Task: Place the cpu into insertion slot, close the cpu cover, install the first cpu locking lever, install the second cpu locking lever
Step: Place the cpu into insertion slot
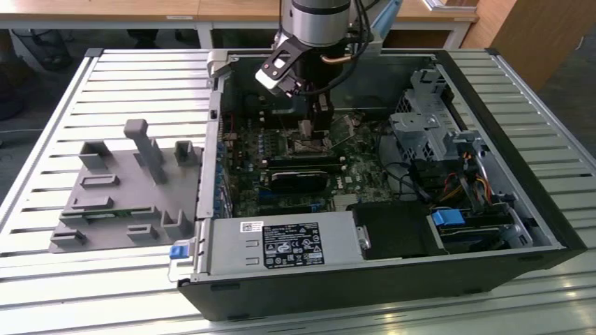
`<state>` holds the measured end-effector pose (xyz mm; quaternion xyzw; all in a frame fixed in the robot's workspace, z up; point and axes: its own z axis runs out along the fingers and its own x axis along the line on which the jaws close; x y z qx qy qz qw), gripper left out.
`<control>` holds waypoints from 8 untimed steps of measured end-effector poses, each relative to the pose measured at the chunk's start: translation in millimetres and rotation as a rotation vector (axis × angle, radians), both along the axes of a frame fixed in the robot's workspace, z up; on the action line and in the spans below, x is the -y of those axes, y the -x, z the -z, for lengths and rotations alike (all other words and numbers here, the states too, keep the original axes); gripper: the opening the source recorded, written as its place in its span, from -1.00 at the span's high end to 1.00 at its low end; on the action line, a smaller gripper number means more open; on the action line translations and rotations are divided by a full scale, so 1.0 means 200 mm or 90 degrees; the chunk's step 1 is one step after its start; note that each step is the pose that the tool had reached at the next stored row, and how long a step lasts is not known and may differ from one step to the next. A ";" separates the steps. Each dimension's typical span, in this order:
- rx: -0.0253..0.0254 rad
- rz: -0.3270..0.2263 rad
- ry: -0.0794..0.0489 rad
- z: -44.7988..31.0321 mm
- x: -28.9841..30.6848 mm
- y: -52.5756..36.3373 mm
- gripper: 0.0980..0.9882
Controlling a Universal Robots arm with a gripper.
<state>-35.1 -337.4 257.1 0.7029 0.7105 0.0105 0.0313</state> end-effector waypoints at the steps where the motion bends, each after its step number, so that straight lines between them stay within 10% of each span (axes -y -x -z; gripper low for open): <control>1: 0.0000 0.000 0.000 0.004 -0.002 0.000 0.03; 8: -0.0001 -0.001 0.001 0.045 -0.060 0.000 0.03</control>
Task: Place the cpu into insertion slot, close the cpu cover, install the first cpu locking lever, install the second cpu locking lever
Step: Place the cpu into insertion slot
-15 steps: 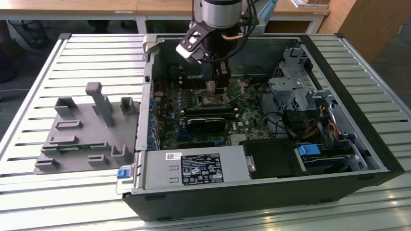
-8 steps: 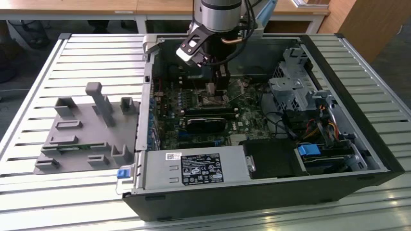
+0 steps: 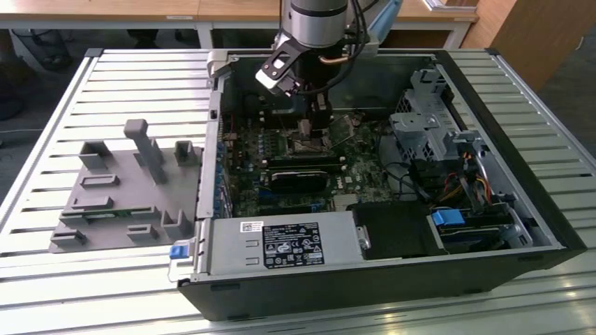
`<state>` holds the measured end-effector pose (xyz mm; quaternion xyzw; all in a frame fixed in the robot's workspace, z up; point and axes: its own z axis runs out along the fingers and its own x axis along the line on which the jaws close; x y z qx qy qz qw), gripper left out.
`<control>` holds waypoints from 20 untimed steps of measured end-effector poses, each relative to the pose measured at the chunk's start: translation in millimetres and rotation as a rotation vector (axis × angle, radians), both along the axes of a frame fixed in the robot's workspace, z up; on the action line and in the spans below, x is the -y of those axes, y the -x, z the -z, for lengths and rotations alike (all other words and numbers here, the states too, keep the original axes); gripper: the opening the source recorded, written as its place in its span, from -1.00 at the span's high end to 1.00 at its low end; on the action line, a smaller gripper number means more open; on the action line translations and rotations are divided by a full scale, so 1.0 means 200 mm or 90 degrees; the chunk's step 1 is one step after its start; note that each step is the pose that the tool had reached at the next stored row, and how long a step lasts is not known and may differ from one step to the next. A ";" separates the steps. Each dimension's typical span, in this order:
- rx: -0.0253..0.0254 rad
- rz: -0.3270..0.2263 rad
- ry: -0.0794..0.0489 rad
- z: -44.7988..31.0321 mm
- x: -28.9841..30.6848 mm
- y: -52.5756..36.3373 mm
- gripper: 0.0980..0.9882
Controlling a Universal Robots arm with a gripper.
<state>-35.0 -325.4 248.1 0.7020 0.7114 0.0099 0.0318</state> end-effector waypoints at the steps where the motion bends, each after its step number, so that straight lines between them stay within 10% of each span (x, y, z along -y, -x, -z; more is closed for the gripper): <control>1: 0.0000 0.000 0.000 0.008 -0.007 0.000 0.03; 20: 0.0001 0.007 0.002 0.153 -0.045 0.024 0.03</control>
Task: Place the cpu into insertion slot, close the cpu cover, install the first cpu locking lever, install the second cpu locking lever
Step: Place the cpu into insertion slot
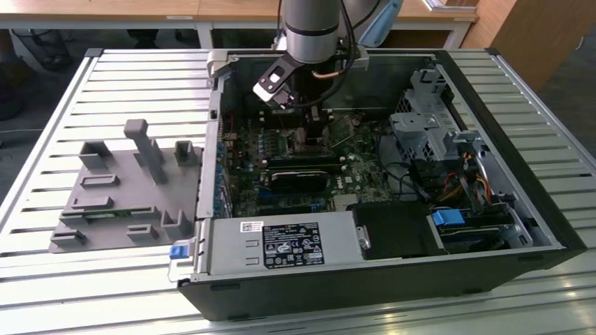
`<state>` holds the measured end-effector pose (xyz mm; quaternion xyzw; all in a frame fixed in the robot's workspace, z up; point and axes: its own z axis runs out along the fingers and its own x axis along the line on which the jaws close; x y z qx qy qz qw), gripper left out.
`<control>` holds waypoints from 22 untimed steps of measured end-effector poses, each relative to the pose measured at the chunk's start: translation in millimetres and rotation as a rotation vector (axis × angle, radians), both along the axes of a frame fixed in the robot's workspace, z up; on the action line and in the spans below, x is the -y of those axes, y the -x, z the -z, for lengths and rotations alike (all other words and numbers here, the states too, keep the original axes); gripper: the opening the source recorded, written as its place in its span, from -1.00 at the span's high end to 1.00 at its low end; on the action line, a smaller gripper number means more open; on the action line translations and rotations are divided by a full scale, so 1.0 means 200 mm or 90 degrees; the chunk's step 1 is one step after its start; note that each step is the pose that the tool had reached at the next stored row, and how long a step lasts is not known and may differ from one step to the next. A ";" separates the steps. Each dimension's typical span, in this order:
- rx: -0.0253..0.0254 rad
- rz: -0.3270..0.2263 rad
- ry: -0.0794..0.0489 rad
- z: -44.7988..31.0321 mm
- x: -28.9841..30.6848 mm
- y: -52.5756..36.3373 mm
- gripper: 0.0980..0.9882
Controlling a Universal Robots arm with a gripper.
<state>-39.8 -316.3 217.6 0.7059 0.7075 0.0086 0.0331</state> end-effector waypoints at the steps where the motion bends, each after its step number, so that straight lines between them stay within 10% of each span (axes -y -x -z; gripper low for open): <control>1: 0.0000 0.001 0.000 0.003 0.000 0.000 0.03; 22: 0.0000 0.008 0.001 0.081 -0.017 0.003 0.03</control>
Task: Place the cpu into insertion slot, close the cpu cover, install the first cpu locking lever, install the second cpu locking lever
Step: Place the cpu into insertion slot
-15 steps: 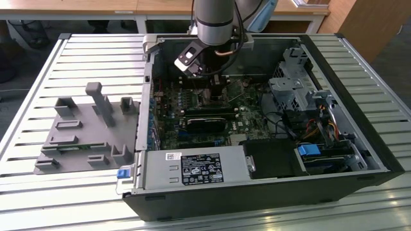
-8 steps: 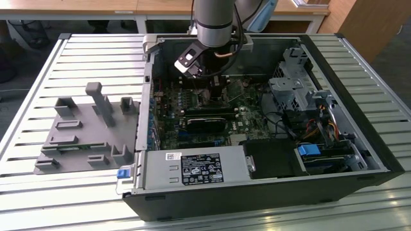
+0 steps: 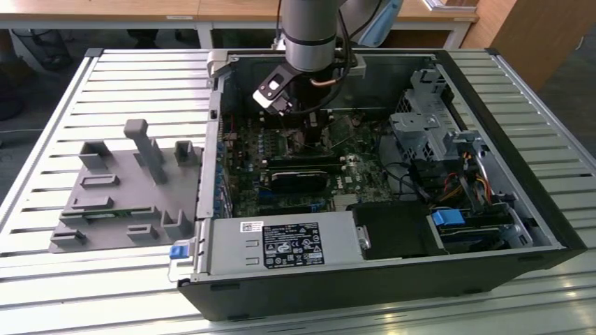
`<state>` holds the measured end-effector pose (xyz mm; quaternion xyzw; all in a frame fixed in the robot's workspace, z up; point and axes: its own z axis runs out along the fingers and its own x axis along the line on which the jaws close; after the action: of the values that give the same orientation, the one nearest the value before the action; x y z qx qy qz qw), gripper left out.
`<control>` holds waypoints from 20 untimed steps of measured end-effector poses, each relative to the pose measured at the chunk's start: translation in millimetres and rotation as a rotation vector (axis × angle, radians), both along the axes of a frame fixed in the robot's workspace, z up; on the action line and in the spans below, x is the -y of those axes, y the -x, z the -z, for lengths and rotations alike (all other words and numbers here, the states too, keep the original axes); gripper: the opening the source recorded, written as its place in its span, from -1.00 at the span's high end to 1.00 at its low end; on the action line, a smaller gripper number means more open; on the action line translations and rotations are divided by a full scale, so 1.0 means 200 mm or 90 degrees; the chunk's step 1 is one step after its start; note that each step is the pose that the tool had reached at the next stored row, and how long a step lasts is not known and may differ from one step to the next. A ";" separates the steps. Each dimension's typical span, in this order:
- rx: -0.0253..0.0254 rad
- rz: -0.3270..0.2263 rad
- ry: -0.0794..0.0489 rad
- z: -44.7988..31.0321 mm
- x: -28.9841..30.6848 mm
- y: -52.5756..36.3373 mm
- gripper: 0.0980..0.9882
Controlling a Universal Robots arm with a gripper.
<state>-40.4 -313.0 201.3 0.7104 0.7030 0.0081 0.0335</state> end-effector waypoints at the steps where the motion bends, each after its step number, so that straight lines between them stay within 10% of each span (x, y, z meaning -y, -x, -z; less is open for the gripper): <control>1: 0.0000 0.000 0.000 0.003 -0.001 0.000 0.03; 20: 0.0000 0.002 0.000 0.030 -0.008 0.001 0.00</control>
<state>-40.7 -311.5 195.2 0.7116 0.7017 0.0080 0.0335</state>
